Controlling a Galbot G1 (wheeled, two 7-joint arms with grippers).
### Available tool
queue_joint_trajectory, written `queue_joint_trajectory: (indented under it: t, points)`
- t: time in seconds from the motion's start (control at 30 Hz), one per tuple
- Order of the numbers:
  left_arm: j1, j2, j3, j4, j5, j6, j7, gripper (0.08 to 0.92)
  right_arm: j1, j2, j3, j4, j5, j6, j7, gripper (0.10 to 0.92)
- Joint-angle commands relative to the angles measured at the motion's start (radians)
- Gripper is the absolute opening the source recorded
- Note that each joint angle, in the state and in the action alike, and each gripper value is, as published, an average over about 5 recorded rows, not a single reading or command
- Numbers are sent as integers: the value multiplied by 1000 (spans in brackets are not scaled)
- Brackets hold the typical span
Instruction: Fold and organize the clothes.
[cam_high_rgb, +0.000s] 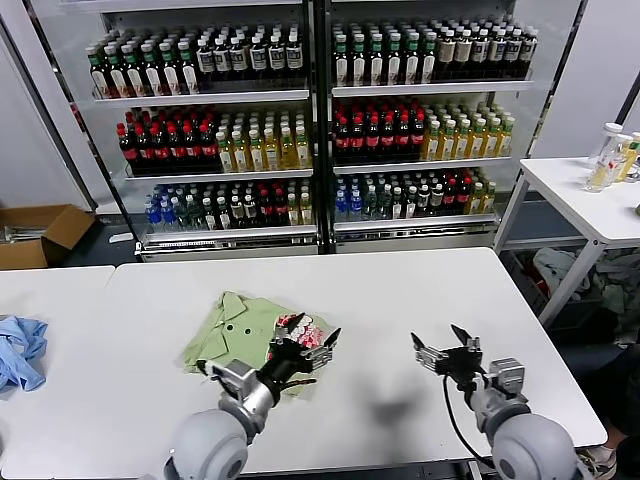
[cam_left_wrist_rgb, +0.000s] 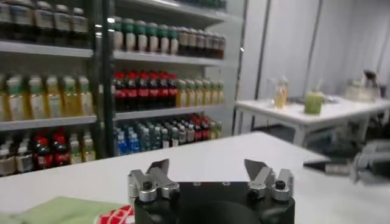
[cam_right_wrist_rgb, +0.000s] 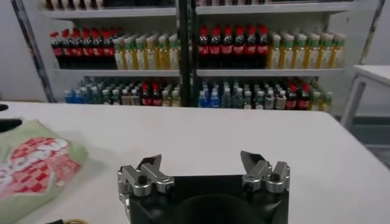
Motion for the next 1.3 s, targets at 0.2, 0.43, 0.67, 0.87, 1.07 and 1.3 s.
queue_joint_trajectory:
  t: [0.2, 0.43, 0.67, 0.87, 1.07, 1.3]
  points:
    - [235, -8, -410, -37, -32, -131, -117, 821, 341, 292, -451, -259, 53, 52, 147, 823]
    - [266, -51, -452, -25, -19, -141, -135, 823, 422, 421, -511, -409, 121, 63, 214, 822]
    - [281, -74, -458, -31, -10, -143, -139, 822, 456, 487, -518, -489, 188, 73, 252, 823]
    - [287, -87, -455, -32, 8, -142, -141, 823, 478, 522, -509, -536, 252, 72, 298, 736]
    - [301, -93, -451, -39, 19, -142, -141, 822, 481, 508, -505, -535, 254, 64, 312, 563]
    - [304, -94, -452, -43, 20, -143, -140, 823, 509, 446, -499, -553, 160, 18, 272, 363]
